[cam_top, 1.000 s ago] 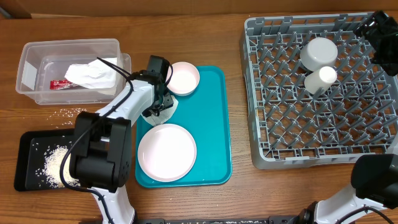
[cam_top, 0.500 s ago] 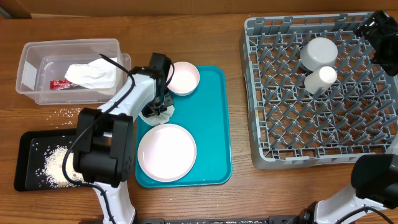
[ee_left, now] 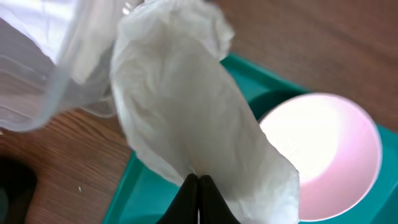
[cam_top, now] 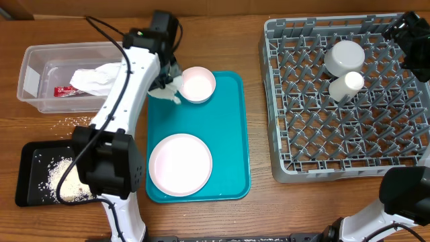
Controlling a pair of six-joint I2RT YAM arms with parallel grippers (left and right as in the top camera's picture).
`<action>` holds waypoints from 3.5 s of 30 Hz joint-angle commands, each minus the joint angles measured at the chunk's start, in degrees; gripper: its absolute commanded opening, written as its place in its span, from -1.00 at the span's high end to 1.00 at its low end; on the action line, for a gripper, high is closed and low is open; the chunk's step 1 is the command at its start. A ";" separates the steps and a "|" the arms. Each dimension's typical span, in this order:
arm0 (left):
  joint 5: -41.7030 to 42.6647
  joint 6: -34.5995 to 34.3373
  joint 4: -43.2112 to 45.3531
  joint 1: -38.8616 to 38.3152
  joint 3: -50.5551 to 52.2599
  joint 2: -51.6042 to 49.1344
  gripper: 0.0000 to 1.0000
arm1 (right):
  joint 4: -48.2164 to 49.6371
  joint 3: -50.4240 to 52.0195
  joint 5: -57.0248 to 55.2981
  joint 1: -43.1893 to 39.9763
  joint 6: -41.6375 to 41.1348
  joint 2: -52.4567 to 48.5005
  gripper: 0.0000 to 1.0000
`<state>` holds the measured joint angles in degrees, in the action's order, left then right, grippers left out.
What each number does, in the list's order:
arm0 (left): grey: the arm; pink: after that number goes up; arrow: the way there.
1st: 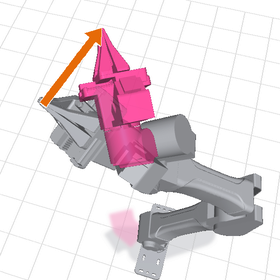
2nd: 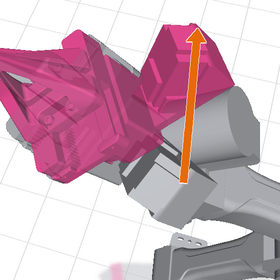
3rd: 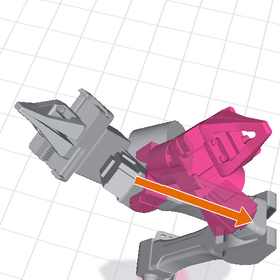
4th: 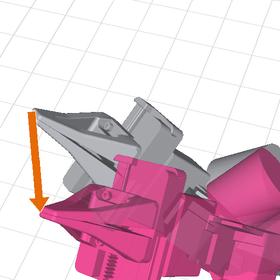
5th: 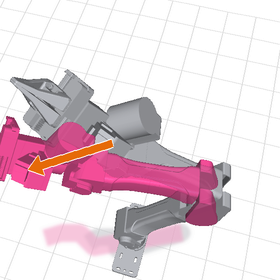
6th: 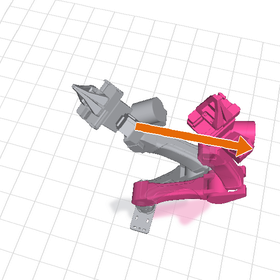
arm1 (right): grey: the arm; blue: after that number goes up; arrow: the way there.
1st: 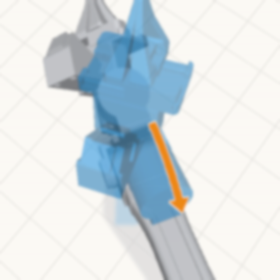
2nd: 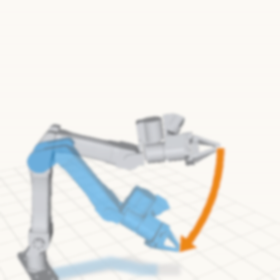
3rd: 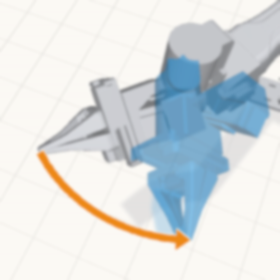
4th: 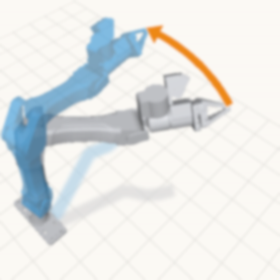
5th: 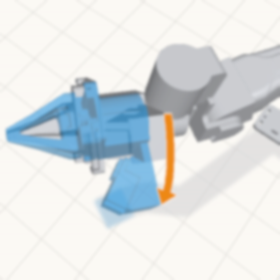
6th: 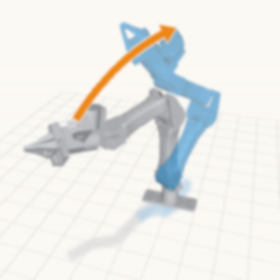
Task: Sort waste into correct bins and load items into the dishwasher
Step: 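Carry the tissue into the clear bin and open the left gripper, then move the left gripper over the white plate on the tray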
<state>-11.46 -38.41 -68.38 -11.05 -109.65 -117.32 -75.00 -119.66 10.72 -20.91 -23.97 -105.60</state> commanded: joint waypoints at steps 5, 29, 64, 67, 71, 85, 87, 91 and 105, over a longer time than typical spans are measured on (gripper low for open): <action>-1.64 2.23 -0.76 5.81 -10.82 0.11 0.92 | 0.31 -0.42 0.31 0.26 -0.09 0.15 -1.00; 3.28 -5.31 1.29 27.32 -14.29 -7.89 0.81 | 0.31 -0.42 0.31 0.26 -0.09 0.15 -1.00; 14.51 11.23 -16.72 18.23 -14.32 9.46 0.82 | 0.31 -0.42 0.31 0.26 -0.09 0.15 -1.00; 13.16 11.72 -19.65 17.07 -14.32 11.45 0.81 | 0.31 -0.42 0.31 0.26 -0.09 0.15 -1.00; 10.29 11.87 -24.61 15.30 -14.32 13.35 0.82 | 0.31 -0.42 0.31 0.26 -0.09 0.15 -1.00; 9.31 14.67 -28.15 9.33 -1.49 31.21 0.76 | 0.31 -0.42 0.31 0.26 -0.09 0.13 -1.00; 9.40 14.64 -26.58 8.96 3.91 34.38 0.72 | 0.31 -0.42 0.31 0.26 -0.09 0.15 -1.00; 9.97 14.64 -18.99 8.55 16.02 39.43 0.64 | 0.31 -0.42 0.31 0.26 -0.09 0.13 -1.00; 19.52 20.24 14.86 -1.31 46.45 37.20 0.03 | 0.31 -0.42 0.31 0.26 -0.09 0.15 -1.00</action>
<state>6.31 -20.32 -55.48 -8.93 -65.25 -78.87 -74.98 -119.66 10.70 -20.91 -23.94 -105.60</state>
